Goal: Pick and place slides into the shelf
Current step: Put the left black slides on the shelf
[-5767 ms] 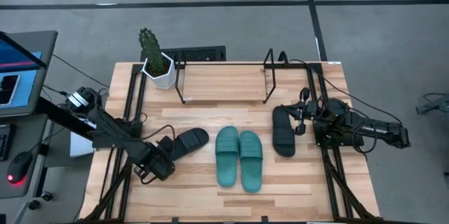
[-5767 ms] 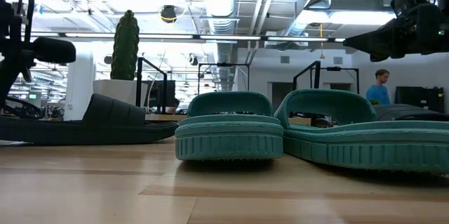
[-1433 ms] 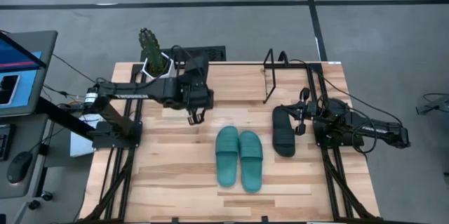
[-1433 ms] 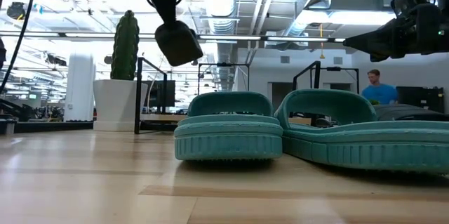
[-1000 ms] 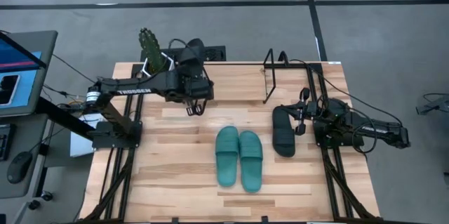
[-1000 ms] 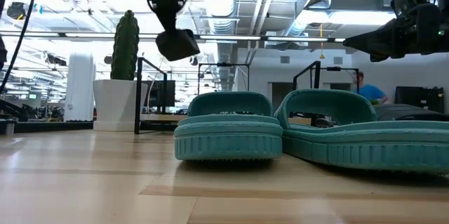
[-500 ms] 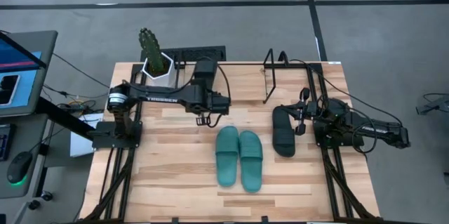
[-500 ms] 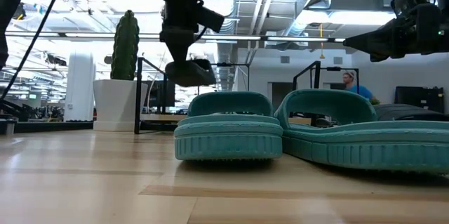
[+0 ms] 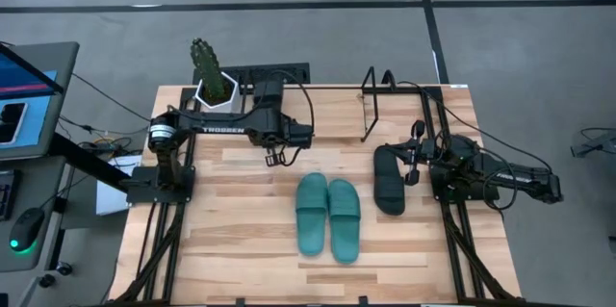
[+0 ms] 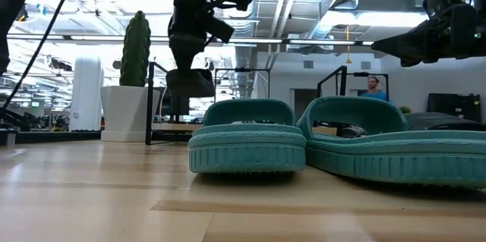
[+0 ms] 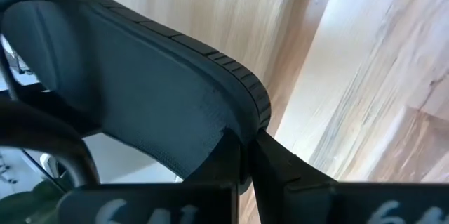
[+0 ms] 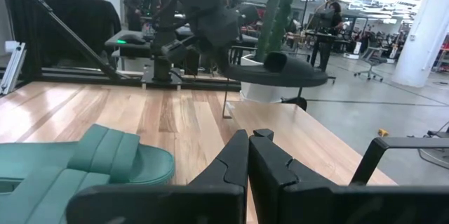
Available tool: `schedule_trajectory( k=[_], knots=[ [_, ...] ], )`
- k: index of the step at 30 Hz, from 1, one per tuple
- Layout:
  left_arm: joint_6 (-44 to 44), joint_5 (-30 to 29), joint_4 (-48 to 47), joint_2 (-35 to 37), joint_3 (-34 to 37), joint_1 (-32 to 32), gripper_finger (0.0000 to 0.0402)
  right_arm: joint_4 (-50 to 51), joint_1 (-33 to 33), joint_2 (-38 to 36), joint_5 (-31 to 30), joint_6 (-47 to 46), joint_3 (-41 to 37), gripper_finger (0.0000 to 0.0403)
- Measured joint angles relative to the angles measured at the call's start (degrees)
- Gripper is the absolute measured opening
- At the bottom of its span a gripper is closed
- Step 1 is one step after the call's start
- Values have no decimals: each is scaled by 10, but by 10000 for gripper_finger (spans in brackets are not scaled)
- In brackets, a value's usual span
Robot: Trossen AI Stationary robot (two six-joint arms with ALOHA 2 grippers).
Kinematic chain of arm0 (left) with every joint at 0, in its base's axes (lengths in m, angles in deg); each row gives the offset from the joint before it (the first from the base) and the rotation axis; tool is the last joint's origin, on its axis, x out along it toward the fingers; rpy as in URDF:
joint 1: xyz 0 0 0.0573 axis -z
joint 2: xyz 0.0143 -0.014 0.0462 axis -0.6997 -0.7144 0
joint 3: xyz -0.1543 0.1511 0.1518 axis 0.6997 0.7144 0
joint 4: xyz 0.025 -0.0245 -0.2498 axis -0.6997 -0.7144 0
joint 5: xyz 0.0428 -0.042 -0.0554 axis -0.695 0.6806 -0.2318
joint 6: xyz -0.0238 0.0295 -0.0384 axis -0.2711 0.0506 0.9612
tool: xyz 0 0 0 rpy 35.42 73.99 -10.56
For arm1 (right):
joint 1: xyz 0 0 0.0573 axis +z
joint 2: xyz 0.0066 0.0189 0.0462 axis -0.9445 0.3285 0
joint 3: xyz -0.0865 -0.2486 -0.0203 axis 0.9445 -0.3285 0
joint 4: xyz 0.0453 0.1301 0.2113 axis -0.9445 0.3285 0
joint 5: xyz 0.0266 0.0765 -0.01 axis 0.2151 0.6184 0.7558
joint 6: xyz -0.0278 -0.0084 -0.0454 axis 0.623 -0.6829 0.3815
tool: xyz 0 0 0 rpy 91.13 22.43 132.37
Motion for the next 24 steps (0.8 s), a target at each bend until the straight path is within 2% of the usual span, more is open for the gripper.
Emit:
schedule_trajectory(
  k=[14, 24],
  knots=[
    [-15, -8, -2, 0, 0, 17, 0, 0, 0, 0, 0, 0, 0, 0],
    [-27, -17, 39, 0, 0, 47, 0, 0, 0, 0, 0, 0, 0, 0]
  ],
)
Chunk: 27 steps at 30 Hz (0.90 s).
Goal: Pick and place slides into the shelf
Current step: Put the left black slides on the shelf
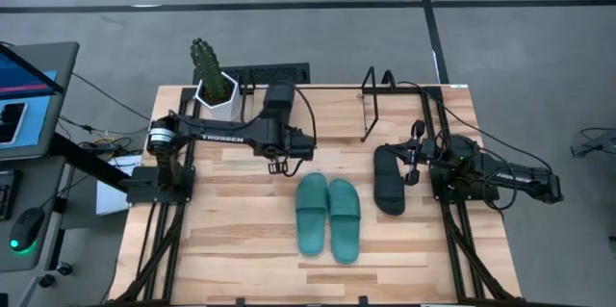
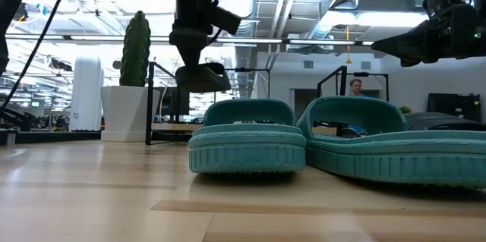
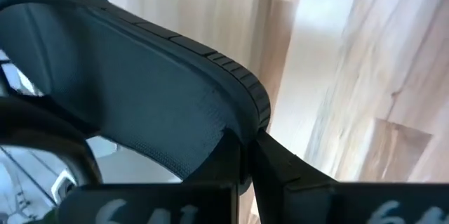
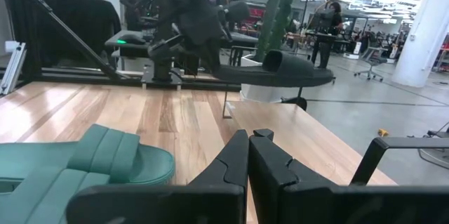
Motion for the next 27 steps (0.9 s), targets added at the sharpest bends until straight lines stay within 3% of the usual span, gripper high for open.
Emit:
schedule_trajectory(
  k=[11, 19, 27],
  knots=[
    [-9, 10, 3, 10, 6, 42, 0, 0, 0, 0, 0, 0, 0, 0],
    [14, 44, 133, 174, 183, 50, 0, 0, 0, 0, 0, 0, 0, 0],
    [11, 42, 152, 194, 192, 21, 0, 0, 0, 0, 0, 0, 0, 0]
  ],
)
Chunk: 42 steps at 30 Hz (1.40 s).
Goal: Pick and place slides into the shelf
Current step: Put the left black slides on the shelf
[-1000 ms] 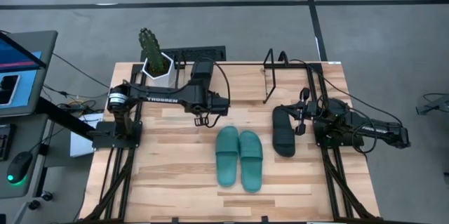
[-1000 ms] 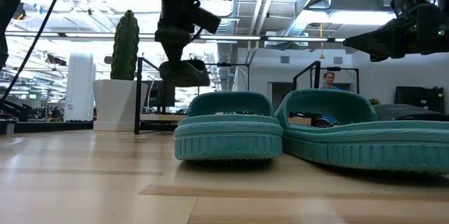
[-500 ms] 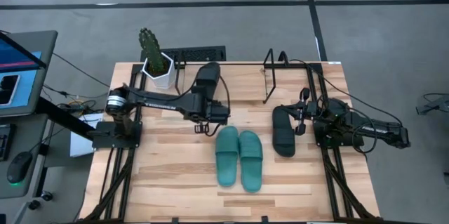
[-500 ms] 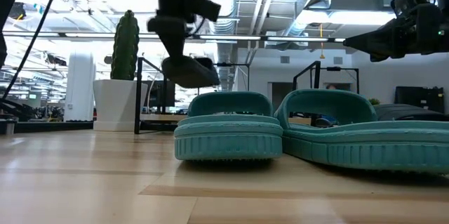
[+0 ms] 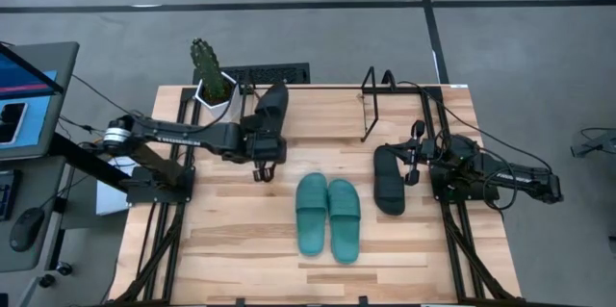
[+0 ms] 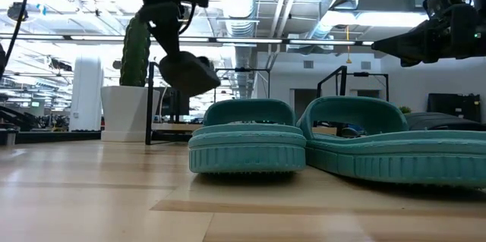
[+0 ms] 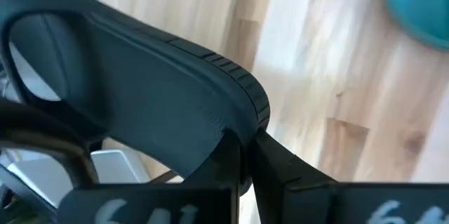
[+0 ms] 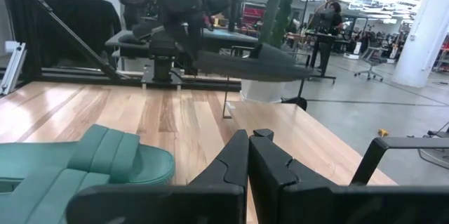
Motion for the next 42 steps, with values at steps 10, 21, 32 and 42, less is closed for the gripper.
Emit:
schedule_trajectory(
  k=[10, 21, 32, 42],
  knots=[
    [-37, -5, -26, -50, 0, -47, 0, 0, 0, 0, 0, 0, 0, 0],
    [-60, 0, -2, -73, 4, -88, 0, 0, 0, 1, 0, 0, 0, 0],
    [-71, 4, 5, -72, 15, -109, 0, 1, 0, 1, -1, 0, 0, 0],
    [-74, 4, 4, -72, 15, -110, 0, 1, 0, 1, -1, 0, 0, 0]
  ],
)
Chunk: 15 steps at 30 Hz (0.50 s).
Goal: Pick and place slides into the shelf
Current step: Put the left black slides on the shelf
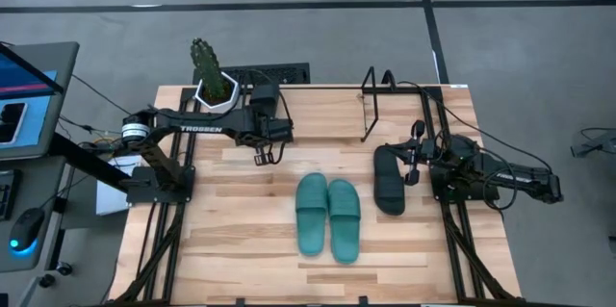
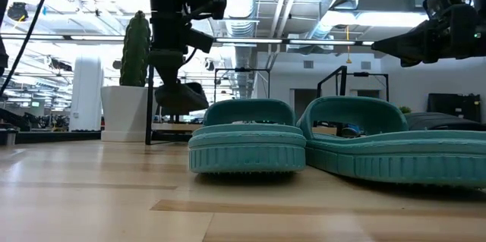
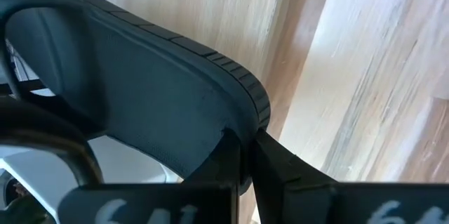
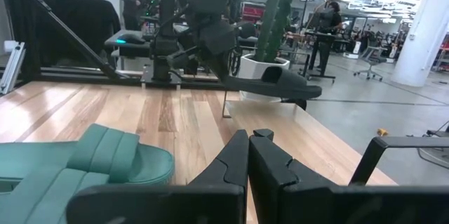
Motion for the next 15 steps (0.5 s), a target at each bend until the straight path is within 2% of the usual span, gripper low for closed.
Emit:
schedule_trajectory(
  k=[15],
  knots=[
    [3, 3, 5, -47, 0, 2, 0, 0, 0, 0, 1, 0, 0, 0]
  ],
)
